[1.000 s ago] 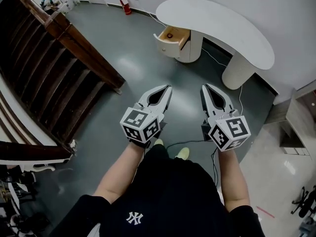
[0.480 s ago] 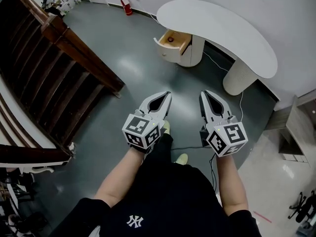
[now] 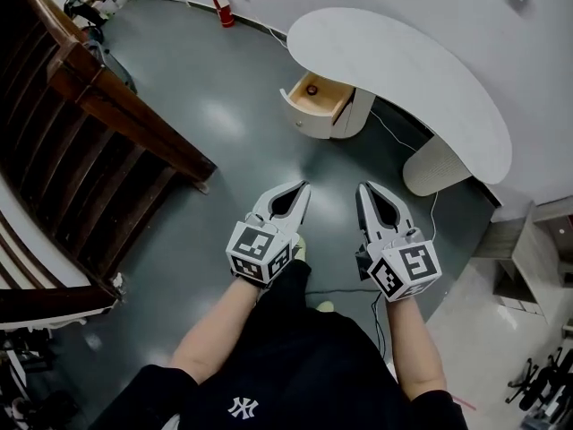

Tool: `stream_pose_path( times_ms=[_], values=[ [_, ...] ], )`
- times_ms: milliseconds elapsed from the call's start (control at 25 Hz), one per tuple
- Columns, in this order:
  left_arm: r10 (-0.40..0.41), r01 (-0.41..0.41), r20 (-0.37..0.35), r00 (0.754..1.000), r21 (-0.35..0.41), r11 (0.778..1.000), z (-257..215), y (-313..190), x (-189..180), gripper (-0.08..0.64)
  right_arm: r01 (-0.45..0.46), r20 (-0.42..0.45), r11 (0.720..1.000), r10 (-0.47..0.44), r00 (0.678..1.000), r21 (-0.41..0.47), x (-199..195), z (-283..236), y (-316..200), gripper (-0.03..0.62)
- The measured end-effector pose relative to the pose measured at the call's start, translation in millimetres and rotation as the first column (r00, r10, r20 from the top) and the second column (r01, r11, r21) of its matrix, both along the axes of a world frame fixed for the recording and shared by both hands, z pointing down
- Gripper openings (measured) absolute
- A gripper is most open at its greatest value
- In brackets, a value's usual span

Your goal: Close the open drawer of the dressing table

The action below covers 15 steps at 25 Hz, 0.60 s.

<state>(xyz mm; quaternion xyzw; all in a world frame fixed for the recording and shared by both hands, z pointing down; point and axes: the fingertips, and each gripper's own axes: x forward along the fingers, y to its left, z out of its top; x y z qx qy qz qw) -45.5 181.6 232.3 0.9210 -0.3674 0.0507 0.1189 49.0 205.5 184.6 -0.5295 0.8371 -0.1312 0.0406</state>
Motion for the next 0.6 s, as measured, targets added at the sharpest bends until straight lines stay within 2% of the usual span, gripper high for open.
stream_pose_path(
  times_ms=[280,600],
  values=[
    [0.034,-0.034,0.041,0.999,-0.002,0.999,20.9,-104.0,-29.9,0.009,-0.044,-0.026,0.999,0.043,0.999,-0.02,-31.2,1.4,-110.6,0.014],
    [0.028,-0.027,0.035,0.999,-0.027,0.999,43.7,-174.7,-41.5,0.009,-0.051,-0.079,0.998,0.048,0.996,-0.04,-38.1,3.3,-179.0,0.014]
  ],
)
